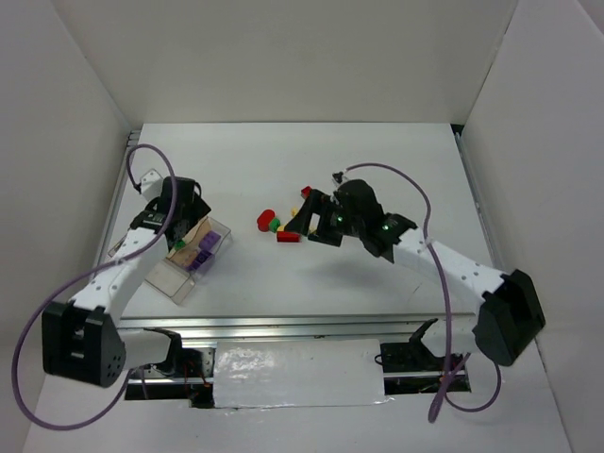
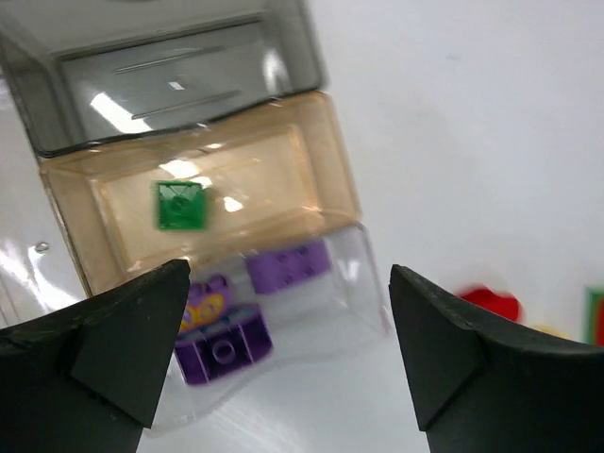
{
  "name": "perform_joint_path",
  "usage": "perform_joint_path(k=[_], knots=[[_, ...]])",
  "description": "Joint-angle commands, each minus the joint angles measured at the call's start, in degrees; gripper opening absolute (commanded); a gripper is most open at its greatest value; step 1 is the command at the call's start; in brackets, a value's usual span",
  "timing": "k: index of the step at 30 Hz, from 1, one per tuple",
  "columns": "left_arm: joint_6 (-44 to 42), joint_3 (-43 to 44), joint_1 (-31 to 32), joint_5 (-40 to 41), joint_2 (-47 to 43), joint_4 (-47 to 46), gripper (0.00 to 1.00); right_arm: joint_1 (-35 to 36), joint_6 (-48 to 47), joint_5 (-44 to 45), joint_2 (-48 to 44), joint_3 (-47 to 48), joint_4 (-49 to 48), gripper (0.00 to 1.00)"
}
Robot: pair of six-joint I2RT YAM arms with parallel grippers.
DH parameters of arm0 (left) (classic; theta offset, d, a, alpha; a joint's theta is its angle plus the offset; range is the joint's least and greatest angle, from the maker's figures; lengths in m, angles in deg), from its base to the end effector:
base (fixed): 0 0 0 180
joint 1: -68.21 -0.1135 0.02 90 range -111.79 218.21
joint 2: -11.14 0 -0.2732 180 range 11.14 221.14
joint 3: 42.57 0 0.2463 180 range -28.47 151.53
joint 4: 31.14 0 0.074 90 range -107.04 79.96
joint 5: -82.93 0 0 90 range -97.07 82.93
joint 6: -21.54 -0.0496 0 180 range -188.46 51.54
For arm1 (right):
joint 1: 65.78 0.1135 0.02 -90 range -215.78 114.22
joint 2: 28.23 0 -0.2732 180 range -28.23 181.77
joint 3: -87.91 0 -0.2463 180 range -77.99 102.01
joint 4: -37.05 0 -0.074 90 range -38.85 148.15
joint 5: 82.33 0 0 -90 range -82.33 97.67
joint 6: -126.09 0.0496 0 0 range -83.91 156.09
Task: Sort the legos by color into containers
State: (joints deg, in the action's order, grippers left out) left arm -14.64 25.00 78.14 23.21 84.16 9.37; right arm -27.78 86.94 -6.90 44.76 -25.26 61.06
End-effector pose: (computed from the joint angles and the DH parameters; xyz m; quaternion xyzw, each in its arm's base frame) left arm 0.2669 -0.0213 0.2674 -0.4253 0.7934 0.0145 0.4352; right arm 0.2212 0.1886 0.2870 0.0334 0.8614 0.4248 0.2764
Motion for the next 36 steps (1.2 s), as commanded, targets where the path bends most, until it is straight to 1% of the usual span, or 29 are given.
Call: perform_joint_path(k=[1,2,3,4,5,6,7,8,9,10,12,13,14,16,19,20,21,25,27,32,35,36], knots=[[-6.6,-0.8,3.9,-6.5,-9.1,-1.5,1.00,0.1,-9.5,13.2,8.5,11.3,12.1,0.93],[-7.7,-1.3,4.7,-7.2,-12.1,-0.9,1.00,0.1,-11.2,14.5,13.4,13.7,13.8,0.93],[-8.8,-1.7,5.5,-9.0,-13.2,-0.5,0.99,0.0,-14.3,17.6,15.7,18.2,16.6,0.93],[-10.9,-1.8,5.6,-10.7,-14.0,0.6,1.00,-0.1,-16.0,17.9,18.0,20.3,17.6,0.93],[-12.2,-1.8,6.0,-12.2,-15.6,2.7,1.00,-0.1,-17.9,18.0,22.3,24.4,19.8,0.93],[-13.6,-2.2,6.1,-15.9,-16.6,3.2,1.00,-0.1,-20.8,18.1,24.6,26.8,21.4,0.93],[-16.6,-2.4,6.3,-18.0,-18.6,3.8,1.00,0.0,-22.2,18.3,27.2,29.2,23.0,0.92],[-17.1,-2.5,6.8,-19.4,-19.7,5.6,1.00,0.0,-23.5,18.7,31.3,33.1,24.1,0.92],[-17.2,-2.4,8.0,-21.2,-21.0,6.6,0.99,0.2,-25.8,20.5,33.0,34.7,25.7,0.91],[-18.0,-2.6,8.3,-22.8,-23.9,7.1,1.00,0.2,-26.5,21.4,34.8,36.3,26.4,0.91],[-18.8,-2.8,8.5,-25.4,-26.9,8.4,1.00,-0.2,-28.9,23.0,39.0,39.7,27.1,0.91],[-19.8,-2.6,8.5,-26.1,-29.7,9.1,0.99,-0.4,-29.8,22.1,40.4,40.8,27.1,0.90],[-20.3,-2.4,8.5,-26.2,-31.0,10.4,0.99,-0.8,-31.2,22.0,43.1,43.1,27.9,0.84],[-21.0,-2.4,8.5,-25.2,-34.1,11.2,1.00,-1.0,-31.8,23.6,47.0,46.0,29.5,0.80],[-21.0,-5.0,8.7,-27.3,-36.8,8.6,0.99,-1.4,-32.5,23.5,49.8,48.8,29.3,0.76],[-21.0,-5.8,8.7,-28.1,-36.7,7.5,1.00,-1.6,-32.6,23.3,50.1,49.0,29.1,0.74],[-21.1,-5.8,8.7,-28.9,-36.3,7.5,1.00,-1.7,-32.6,22.7,50.8,49.4,28.9,0.69],[-21.7,-5.5,8.9,-30.3,-34.0,7.7,0.99,-2.4,-32.8,21.9,51.8,49.2,27.3,0.64],[-21.8,-5.7,9.0,-31.2,-33.8,7.2,0.99,-2.7,-33.1,21.4,52.8,50.0,27.1,0.59],[-21.5,-6.4,9.0,-31.3,-35.4,6.6,0.99,-3.0,-34.0,20.5,55.8,52.1,28.1,0.58],[-21.5,-6.5,9.2,-31.4,-35.6,6.5,0.99,-3.3,-34.2,20.4,56.5,52.5,28.2,0.49],[-21.5,-6.5,9.3,-31.4,-35.6,6.5,0.99,-3.6,-34.2,20.3,56.5,52.3,28.1,0.39]])
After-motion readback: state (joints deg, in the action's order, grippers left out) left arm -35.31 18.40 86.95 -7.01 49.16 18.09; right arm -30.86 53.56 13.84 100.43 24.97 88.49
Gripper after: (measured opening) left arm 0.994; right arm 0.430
